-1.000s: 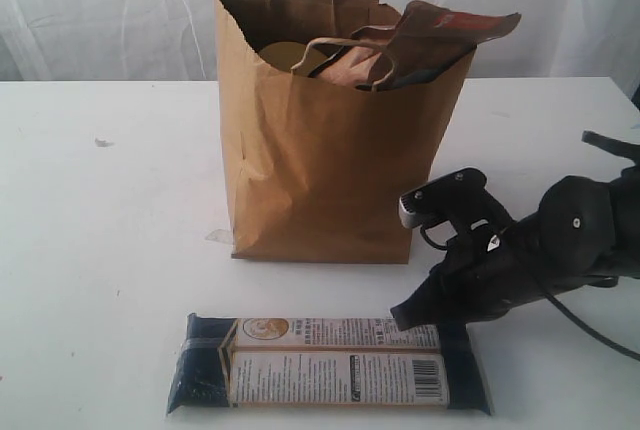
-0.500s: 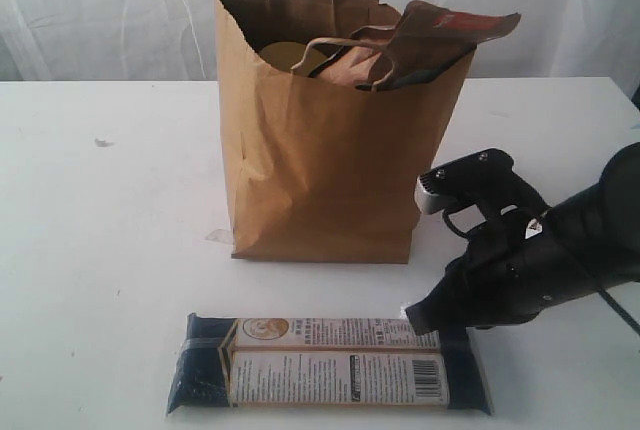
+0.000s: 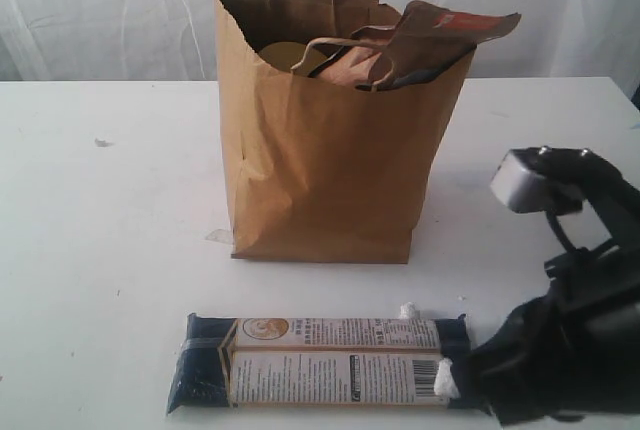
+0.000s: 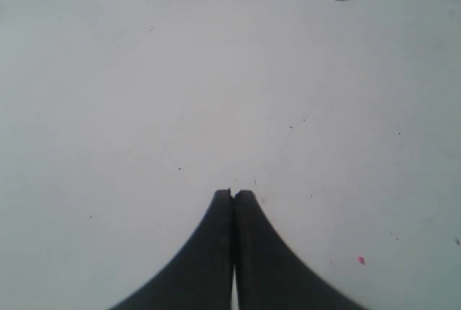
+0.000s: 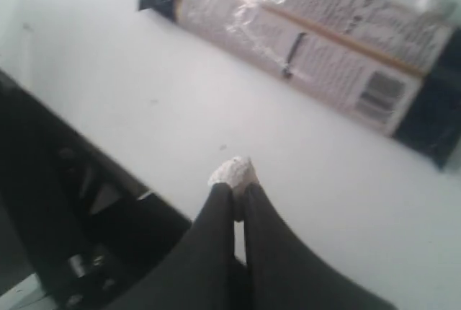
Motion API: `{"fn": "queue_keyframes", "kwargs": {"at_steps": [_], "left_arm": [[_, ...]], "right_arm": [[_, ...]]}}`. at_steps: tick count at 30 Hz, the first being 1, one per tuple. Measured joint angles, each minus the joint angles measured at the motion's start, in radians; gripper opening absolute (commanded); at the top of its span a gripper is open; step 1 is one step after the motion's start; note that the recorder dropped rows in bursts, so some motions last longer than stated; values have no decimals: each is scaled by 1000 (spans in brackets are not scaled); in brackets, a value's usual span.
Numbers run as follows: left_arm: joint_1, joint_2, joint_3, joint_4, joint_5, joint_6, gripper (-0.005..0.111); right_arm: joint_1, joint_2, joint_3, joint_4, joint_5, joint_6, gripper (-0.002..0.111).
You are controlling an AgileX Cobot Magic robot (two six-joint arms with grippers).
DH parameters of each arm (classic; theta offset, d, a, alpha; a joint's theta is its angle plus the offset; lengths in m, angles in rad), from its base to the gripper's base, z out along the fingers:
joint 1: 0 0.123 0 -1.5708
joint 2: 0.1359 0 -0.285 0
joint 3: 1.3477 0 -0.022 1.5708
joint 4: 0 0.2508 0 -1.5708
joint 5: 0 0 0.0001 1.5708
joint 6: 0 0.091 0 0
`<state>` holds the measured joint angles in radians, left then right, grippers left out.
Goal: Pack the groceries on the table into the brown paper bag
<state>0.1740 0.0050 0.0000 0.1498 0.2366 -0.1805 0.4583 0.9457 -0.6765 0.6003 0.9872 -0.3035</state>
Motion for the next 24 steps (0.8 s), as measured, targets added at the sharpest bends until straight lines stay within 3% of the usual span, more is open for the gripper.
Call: {"fn": "queue_keyframes", "kwargs": {"at_steps": [5, 11, 24], "left_arm": [[0, 0, 0, 0, 0, 0, 0], [0, 0, 0, 0, 0, 0, 0], [0, 0, 0, 0, 0, 0, 0]], "right_arm": [[0, -65, -45, 117, 45, -2, 0], [0, -1, -270, 207, 32, -22, 0], [0, 480, -874, 182, -83, -47, 0]]}}
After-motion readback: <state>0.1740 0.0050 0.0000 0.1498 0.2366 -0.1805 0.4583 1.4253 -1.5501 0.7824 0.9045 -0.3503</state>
